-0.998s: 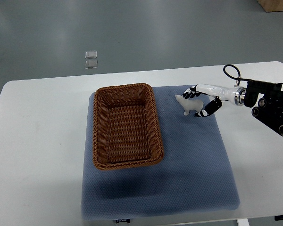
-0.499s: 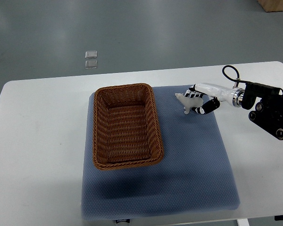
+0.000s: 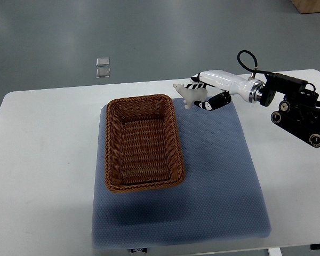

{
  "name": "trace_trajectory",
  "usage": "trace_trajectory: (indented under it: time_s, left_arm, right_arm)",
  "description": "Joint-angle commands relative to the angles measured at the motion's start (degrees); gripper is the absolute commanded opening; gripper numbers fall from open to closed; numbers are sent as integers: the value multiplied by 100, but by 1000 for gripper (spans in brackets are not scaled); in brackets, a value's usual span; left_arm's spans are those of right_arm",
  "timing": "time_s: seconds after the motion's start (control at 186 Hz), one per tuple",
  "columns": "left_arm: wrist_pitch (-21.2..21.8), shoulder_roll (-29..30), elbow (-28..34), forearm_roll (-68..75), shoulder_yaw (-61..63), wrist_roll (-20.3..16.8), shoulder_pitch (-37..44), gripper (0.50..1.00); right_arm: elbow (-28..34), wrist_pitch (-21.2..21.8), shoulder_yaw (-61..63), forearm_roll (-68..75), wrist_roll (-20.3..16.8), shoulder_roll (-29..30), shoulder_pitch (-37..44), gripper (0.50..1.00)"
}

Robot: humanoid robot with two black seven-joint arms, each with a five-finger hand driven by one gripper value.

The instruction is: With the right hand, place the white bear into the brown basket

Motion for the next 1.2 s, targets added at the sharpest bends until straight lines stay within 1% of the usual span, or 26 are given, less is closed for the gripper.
trace_trajectory:
  time_s: [0.0, 0.134, 0.322, 0.327, 0.333, 0.338, 0.344, 0.349, 0.354, 0.37, 0.408, 0.413, 0.419, 0.424, 0.494, 0.499, 0.558, 0.585, 0.633, 0.692, 0.746, 0.811, 0.87, 1.031, 1.1, 1.197]
  left_arm:
    - [0, 0, 0, 0, 7, -2, 2, 1000]
    - [0, 0, 0, 0, 7, -2, 2, 1000]
    - [0, 0, 0, 0, -2, -2, 2, 1000]
    - [0, 0, 0, 0, -2, -2, 2, 1000]
    - [0, 0, 0, 0, -2, -2, 2, 1000]
    - [0, 0, 0, 0, 7, -2, 2, 1000]
    - [0, 0, 0, 0, 7, -2, 2, 1000]
    - [0, 0, 0, 0, 7, 7, -7, 1000]
    - [0, 0, 0, 0, 7, 7, -7, 1000]
    - [0, 0, 0, 0, 7, -2, 2, 1000]
    - [0, 0, 0, 0, -2, 7, 2, 1000]
    - [0, 0, 0, 0, -2, -2, 2, 1000]
    - [0, 0, 0, 0, -2, -2, 2, 1000]
    - [0, 0, 0, 0, -2, 7, 2, 1000]
    - [0, 0, 0, 0, -2, -2, 2, 1000]
    - [0, 0, 0, 0, -2, -2, 2, 1000]
    - [0, 0, 0, 0, -2, -2, 2, 1000]
    - [0, 0, 0, 0, -2, -2, 2, 1000]
    - [0, 0, 0, 0, -2, -2, -7, 1000]
    - [0, 0, 0, 0, -2, -2, 2, 1000]
    - [0, 0, 0, 0, -2, -2, 2, 1000]
    - [0, 0, 0, 0, -2, -2, 2, 1000]
    - [0, 0, 0, 0, -2, -2, -7, 1000]
    - [0, 0, 0, 0, -2, -2, 2, 1000]
    - [0, 0, 0, 0, -2, -2, 2, 1000]
    - [0, 0, 0, 0, -2, 7, 2, 1000]
  right_arm:
    - [240, 36, -12, 0, -7, 81, 157, 500]
    - [310, 36, -29, 0, 2, 520, 174, 500]
    - [310, 36, -38, -9, 2, 801, 130, 500]
    - [310, 36, -38, -9, 2, 810, 122, 519]
    - [310, 36, -38, -9, 2, 810, 121, 519]
    - [310, 36, -38, -9, 2, 819, 121, 541]
    - [310, 36, -38, -9, 2, 819, 121, 541]
    - [310, 36, -38, -9, 2, 828, 113, 559]
    - [310, 36, -38, -9, 2, 828, 113, 560]
    - [310, 36, -38, -9, 2, 837, 104, 588]
    - [302, 27, -38, -9, 2, 837, 86, 625]
    - [302, 27, -38, -9, 2, 837, 78, 641]
    - [302, 27, -38, -9, 2, 837, 78, 641]
    - [302, 19, -38, -9, -7, 845, 78, 656]
    - [302, 1, -38, -9, -7, 845, 16, 729]
    - [302, -8, -38, -18, -7, 837, -1, 741]
    - [302, -17, -38, -18, -7, 828, -46, 770]
    - [293, -25, -38, -18, -7, 819, -46, 797]
    - [284, -25, -38, -18, -7, 802, -54, 825]
    - [284, -34, -29, -18, -7, 784, -54, 829]
    - [275, -78, -12, -18, -7, 757, -72, 856]
    - [249, -245, -3, -9, -7, 740, -89, 862]
    - [240, -430, 41, 9, -16, 722, -125, 893]
    - [126, -711, 234, 211, -24, 643, -309, 901]
    - [38, -729, 437, 483, -24, 634, -432, 905]
    - [-111, -720, 647, 1282, -33, 634, -582, 907]
